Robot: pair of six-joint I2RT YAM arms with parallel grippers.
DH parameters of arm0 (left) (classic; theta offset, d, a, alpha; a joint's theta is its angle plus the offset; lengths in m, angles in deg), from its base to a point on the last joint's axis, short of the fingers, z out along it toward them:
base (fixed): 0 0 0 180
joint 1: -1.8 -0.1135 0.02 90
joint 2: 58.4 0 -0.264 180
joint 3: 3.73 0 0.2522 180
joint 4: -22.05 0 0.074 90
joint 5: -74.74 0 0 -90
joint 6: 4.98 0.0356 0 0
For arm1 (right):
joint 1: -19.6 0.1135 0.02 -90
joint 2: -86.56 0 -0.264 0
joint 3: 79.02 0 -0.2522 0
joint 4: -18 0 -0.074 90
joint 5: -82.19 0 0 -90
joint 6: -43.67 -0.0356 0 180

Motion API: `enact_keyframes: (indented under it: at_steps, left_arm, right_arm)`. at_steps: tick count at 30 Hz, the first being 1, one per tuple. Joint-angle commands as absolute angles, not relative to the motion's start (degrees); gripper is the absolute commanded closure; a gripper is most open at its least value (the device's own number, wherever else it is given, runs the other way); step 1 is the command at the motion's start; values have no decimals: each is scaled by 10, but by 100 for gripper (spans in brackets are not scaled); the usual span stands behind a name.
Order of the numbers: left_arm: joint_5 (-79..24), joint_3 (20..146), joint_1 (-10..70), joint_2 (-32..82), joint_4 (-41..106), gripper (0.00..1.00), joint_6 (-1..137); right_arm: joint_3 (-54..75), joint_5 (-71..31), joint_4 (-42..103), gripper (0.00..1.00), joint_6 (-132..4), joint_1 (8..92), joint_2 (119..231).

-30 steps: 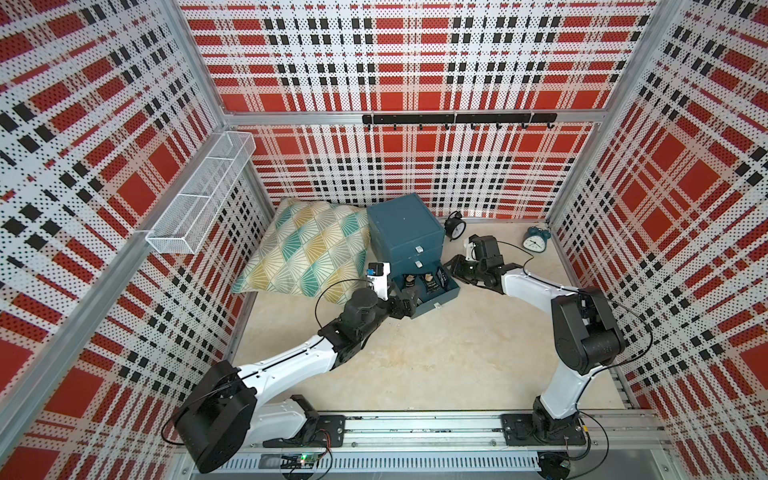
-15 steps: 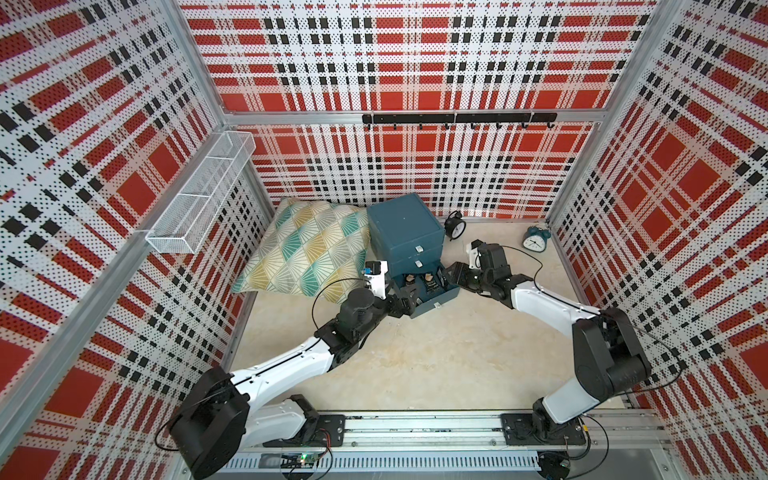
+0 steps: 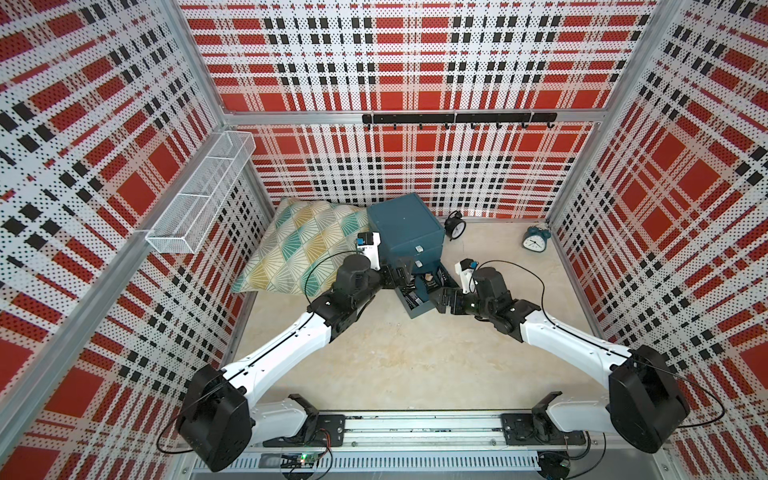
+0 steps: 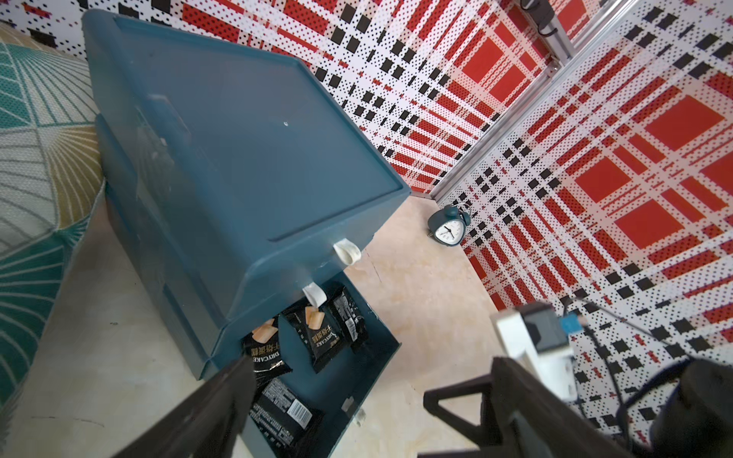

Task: Place the cookies into the drawer by color
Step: Place the cookie in the drawer, then close the drawer in the storage box.

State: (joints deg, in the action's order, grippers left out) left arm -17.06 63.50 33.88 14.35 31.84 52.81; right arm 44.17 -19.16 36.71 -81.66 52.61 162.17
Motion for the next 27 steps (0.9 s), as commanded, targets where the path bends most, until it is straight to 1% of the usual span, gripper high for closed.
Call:
enact_keyframes:
  at_steps: [1, 5, 9, 10, 12, 15, 19, 23, 25, 27]
  left_arm:
    - [-224, 694, 296, 173, 397, 1, 508]
    - [-302, 747, 223, 211, 413, 2, 478]
    - [-364, 803, 165, 270, 426, 11, 457]
    - [-372, 817, 144, 286, 431, 14, 454]
    - [-383, 838, 128, 313, 435, 20, 448]
    - [-391, 865, 118, 353, 435, 23, 445]
    - [-418, 909, 119, 410, 436, 22, 443]
    - [-429, 932, 129, 441, 438, 22, 449]
    - [-428, 931, 129, 451, 439, 22, 453]
    - [-428, 924, 129, 456, 439, 23, 455]
  right_arm:
    - [481, -133, 347, 0, -807, 541, 1608]
    - [531, -113, 292, 0, -817, 551, 1612]
    - [561, -90, 244, 0, -809, 564, 1626]
    - [565, -80, 238, 0, -807, 567, 1630]
    - [566, -78, 232, 0, -800, 569, 1637]
    - [557, -81, 232, 0, -792, 570, 1658]
    - [556, -75, 217, 0, -792, 570, 1679]
    - [544, -82, 210, 0, -785, 569, 1705]
    - [542, -85, 201, 3, -784, 569, 1716]
    - [540, -85, 192, 9, -786, 569, 1726]
